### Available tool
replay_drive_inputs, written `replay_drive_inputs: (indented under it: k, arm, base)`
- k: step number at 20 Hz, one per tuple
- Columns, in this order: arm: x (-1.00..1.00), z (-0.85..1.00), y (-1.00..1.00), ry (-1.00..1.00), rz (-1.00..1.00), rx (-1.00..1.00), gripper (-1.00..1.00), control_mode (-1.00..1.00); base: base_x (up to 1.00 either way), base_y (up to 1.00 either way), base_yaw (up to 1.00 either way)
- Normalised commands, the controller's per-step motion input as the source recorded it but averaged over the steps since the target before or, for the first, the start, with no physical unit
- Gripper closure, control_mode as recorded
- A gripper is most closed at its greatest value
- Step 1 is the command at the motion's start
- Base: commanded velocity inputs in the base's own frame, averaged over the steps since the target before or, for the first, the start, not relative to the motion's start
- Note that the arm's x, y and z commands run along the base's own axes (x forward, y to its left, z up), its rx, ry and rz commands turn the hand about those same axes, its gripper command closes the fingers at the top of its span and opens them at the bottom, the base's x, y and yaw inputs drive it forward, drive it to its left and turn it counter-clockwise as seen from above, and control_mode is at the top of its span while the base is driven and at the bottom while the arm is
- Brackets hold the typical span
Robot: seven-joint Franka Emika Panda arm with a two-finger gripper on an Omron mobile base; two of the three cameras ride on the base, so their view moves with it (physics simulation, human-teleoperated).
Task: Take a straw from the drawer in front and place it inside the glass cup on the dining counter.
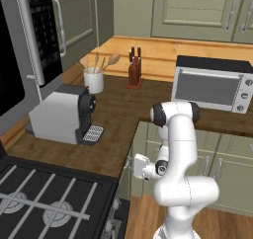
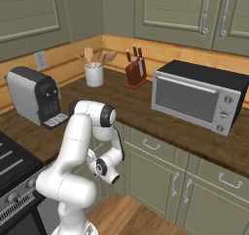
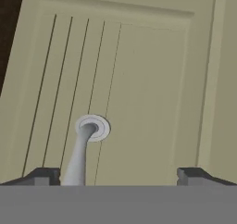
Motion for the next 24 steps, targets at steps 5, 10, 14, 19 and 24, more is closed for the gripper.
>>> replay_drive_inputs:
  k: [5, 10, 14, 19, 24]
  arm:
    - [-0.27, 0.15, 0.04, -0.05, 0.02, 0.00, -1.00, -1.00]
    - [-0.01, 0.23, 0.05, 0.00, 0.01, 0.00, -1.00, -1.00]
    - [0.09, 0.07, 0.20, 0.02, 0.00, 0.00, -1.00, -1.00]
    - [0.01, 0.00, 0.37, 0.01, 0.00, -0.03, -1.00, -1.00]
    - [0.00, 0.00, 0.34, 0.00, 0.00, -0.05, 1.00, -1.00]
  base:
    - [0.00, 0.00, 0.00]
    - [0.00, 0.00, 0.00]
    - [0.00, 0.00, 0.00]
    - [0.00, 0.00, 0.00]
    - [0.00, 0.00, 0.00]
